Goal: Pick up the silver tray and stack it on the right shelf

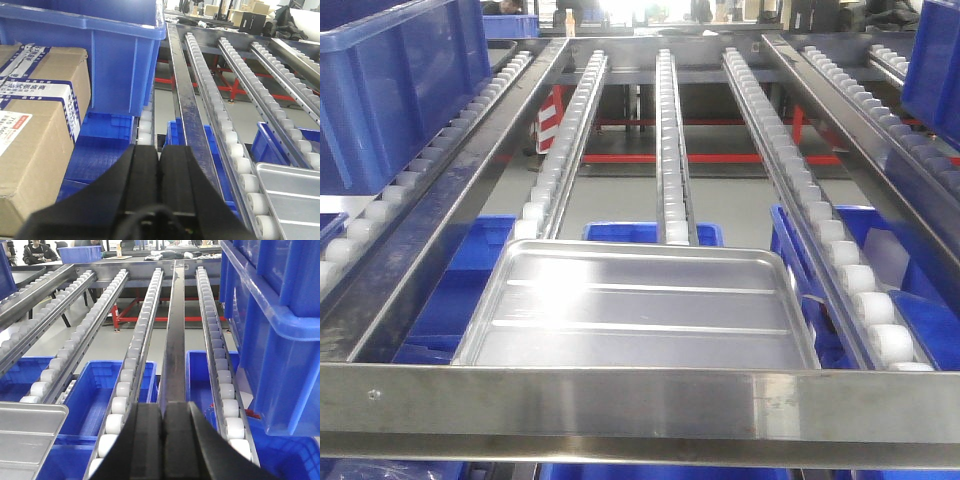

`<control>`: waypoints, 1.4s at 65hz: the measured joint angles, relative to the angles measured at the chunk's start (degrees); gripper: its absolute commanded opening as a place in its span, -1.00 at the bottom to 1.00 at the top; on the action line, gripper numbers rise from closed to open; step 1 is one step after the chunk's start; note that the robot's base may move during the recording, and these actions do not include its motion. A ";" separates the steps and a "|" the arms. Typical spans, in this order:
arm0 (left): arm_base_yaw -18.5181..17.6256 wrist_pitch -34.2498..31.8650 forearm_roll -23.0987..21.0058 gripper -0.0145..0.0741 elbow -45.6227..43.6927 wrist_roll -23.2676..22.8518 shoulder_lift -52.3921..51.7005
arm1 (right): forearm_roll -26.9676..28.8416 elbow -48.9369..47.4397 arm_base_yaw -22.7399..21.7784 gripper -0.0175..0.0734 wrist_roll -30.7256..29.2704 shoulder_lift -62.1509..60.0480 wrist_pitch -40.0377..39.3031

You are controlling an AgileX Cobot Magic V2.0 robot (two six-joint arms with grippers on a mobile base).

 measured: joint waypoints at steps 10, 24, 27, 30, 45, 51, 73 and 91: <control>0.00 0.00 0.00 -0.90 0.00 0.00 0.00 | 0.00 0.00 0.00 -0.49 0.00 0.00 0.00; 0.00 0.00 0.00 -0.90 0.00 0.00 0.00 | 0.00 0.00 0.00 -0.49 0.00 0.00 0.00; 0.00 0.00 0.00 -0.90 0.00 0.00 0.00 | 0.00 0.00 0.00 -0.49 0.00 0.00 0.00; 0.00 0.00 0.00 -0.90 0.00 0.00 0.00 | 0.00 0.00 0.00 -0.49 0.00 0.00 0.00; 0.00 -3.68 0.00 -0.90 0.00 0.00 0.00 | 0.00 0.00 0.00 -0.49 0.00 0.00 -0.63; 0.00 -6.35 0.00 -0.90 0.00 0.00 0.00 | 0.00 0.00 0.00 -0.49 0.00 0.00 -1.01; -0.19 6.51 5.58 -0.90 -21.54 -0.10 9.89 | 0.00 -0.48 0.00 -0.49 0.49 0.00 -9.39; -4.16 19.96 6.42 -0.88 -41.30 -0.10 34.46 | 0.00 -12.63 0.00 -0.48 1.51 4.46 4.43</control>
